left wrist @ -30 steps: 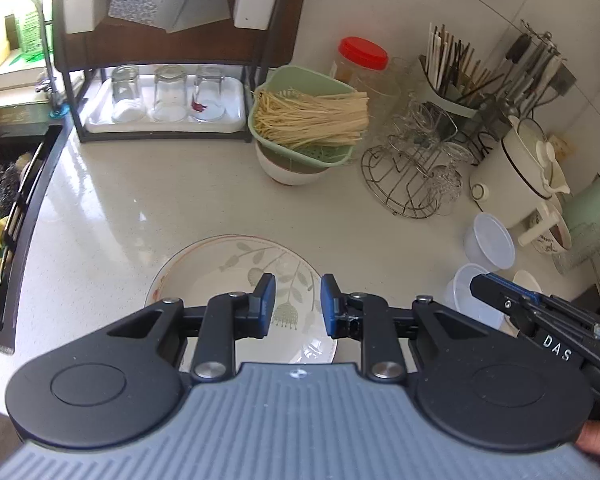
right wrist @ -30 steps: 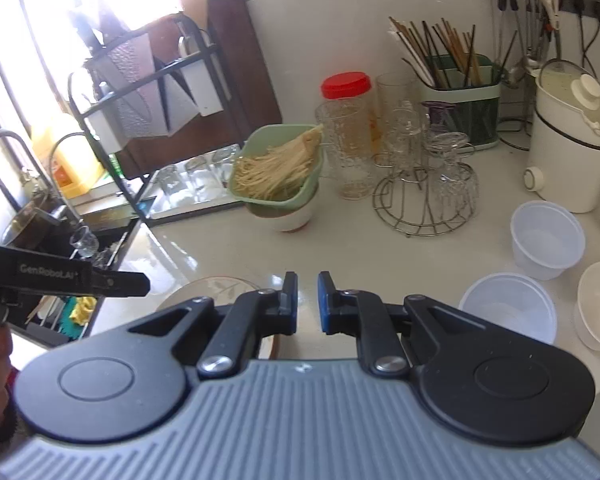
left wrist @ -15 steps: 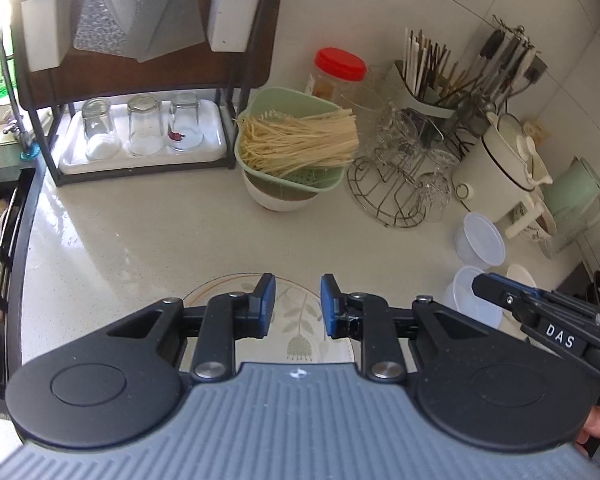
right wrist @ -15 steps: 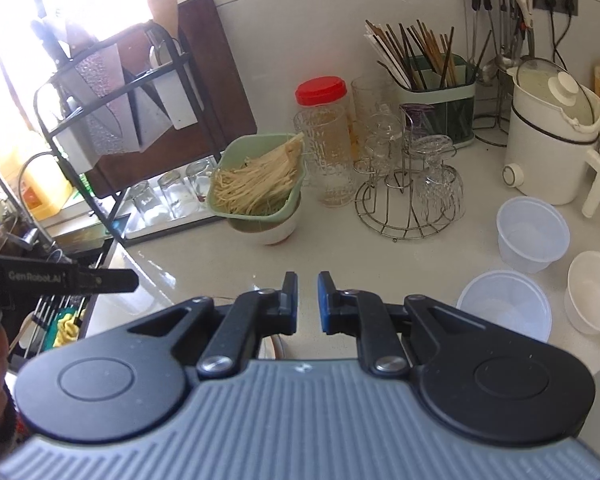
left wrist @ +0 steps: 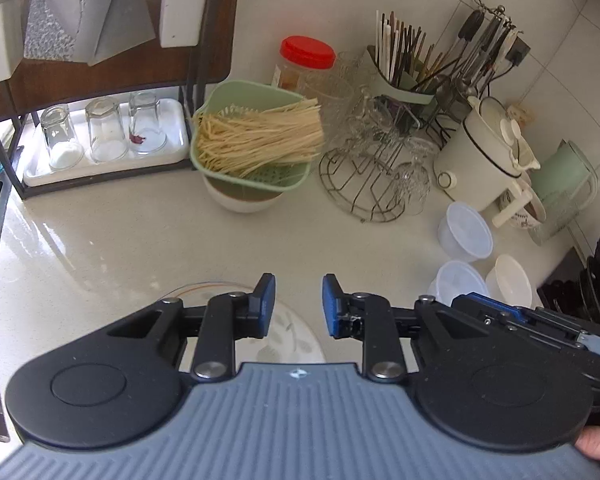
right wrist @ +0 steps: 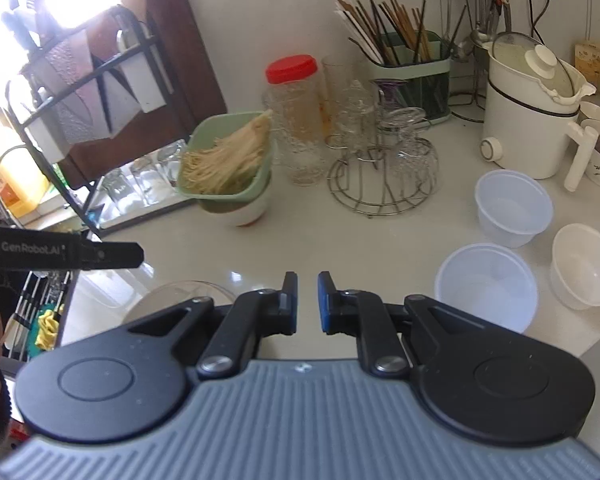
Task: Organize plates and bowls
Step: 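Move both tools toward the white plastic bowls by the rice cooker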
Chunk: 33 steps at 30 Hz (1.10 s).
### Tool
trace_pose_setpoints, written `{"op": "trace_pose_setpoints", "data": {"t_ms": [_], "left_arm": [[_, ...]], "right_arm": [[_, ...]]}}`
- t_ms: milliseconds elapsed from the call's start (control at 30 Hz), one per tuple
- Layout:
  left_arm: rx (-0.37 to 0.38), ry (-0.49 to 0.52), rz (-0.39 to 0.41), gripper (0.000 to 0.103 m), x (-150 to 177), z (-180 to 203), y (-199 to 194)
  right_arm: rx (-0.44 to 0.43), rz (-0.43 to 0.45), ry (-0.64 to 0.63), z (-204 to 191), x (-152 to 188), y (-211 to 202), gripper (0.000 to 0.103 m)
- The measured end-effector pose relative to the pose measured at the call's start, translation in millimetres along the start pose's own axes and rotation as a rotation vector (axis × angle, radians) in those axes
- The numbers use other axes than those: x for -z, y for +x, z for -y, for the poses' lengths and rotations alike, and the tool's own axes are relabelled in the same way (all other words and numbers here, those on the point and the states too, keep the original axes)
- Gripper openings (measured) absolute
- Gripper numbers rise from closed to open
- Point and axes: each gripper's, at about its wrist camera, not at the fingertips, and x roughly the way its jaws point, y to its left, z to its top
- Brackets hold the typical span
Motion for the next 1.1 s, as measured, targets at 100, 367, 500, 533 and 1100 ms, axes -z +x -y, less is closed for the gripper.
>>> {"op": "trace_pose_setpoints", "data": {"t_ms": [100,367,500,533,1100], "left_arm": [[0.003,-0.012,0.019,0.031,-4.3,15.2,5.2],[-0.011,-0.021,0.021,0.045,-8.4,58.4,24.6],[-0.027,-0.022,0.002,0.053,-6.3,77.4,40.2],[-0.030,-0.020,-0.007,0.053,-5.7,81.4,44.3],[0.059,0.036,-0.198,0.054,10.5,142.5,130.8]], "right_arm": [[0.009,0.032,-0.031,12.7,-11.2,-5.4,0.014],[0.015,0.029,-0.041,51.4,-22.2,0.1,0.014],[0.036,0.042,-0.049,72.1,-20.2,-1.8,0.015],[0.038,0.036,-0.040,78.6,-19.3,-0.7,0.015],[0.086,-0.025,0.170,174.5,11.4,1.2,0.036]]}}
